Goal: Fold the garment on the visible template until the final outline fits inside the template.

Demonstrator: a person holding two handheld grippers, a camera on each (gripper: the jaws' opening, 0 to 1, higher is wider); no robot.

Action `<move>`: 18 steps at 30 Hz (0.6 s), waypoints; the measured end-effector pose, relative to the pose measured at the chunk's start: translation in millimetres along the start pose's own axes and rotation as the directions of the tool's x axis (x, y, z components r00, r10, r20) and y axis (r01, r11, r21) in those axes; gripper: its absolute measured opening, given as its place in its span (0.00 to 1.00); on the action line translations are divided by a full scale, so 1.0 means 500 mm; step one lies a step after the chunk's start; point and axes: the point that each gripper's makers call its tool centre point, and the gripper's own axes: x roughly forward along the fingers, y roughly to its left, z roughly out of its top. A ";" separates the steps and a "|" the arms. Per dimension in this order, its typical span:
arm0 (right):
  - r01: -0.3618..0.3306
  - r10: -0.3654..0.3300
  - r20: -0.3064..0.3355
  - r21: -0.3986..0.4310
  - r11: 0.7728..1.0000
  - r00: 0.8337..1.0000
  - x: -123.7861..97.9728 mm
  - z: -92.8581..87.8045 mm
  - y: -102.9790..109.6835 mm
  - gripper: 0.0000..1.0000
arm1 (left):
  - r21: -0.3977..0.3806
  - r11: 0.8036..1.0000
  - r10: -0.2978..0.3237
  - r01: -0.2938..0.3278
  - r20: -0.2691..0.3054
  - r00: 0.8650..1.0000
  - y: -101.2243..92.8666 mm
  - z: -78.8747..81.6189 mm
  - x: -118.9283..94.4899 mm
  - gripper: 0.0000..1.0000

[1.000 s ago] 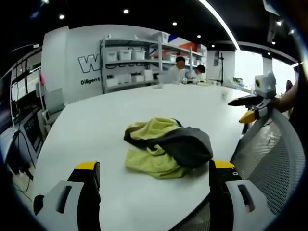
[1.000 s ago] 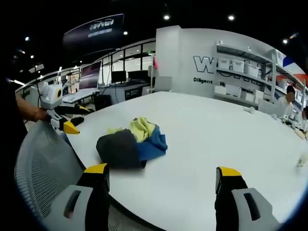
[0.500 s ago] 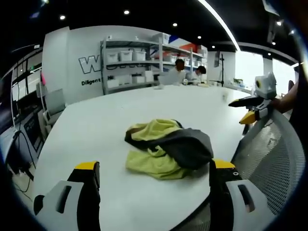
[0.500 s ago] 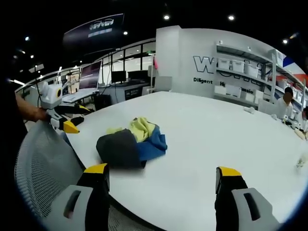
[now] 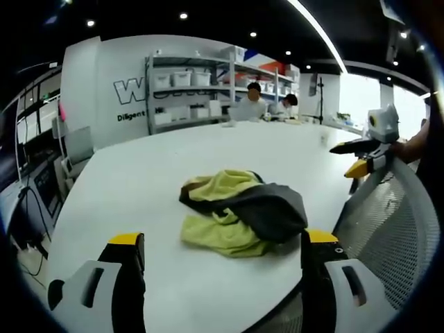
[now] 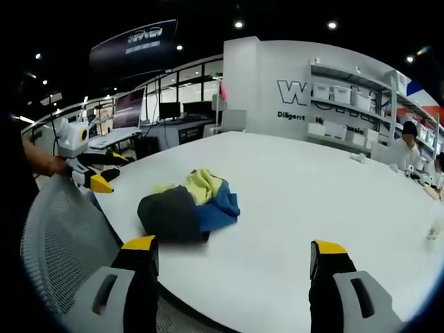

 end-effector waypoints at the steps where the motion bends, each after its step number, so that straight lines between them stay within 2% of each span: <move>1: 0.002 -0.002 0.000 0.000 1.000 1.000 0.000 0.000 -0.001 0.90 | 0.002 1.000 0.000 0.000 0.000 1.000 0.000 0.000 0.000 0.91; 14: 0.013 -0.013 -0.006 -0.008 1.000 1.000 -0.002 0.001 -0.004 0.88 | 0.007 1.000 0.002 -0.002 -0.006 1.000 0.001 0.000 -0.001 0.91; 18: 0.026 -0.026 -0.007 0.020 0.999 1.000 -0.004 -0.001 -0.010 0.89 | 0.012 1.000 0.007 -0.007 -0.008 1.000 0.002 0.001 -0.003 0.92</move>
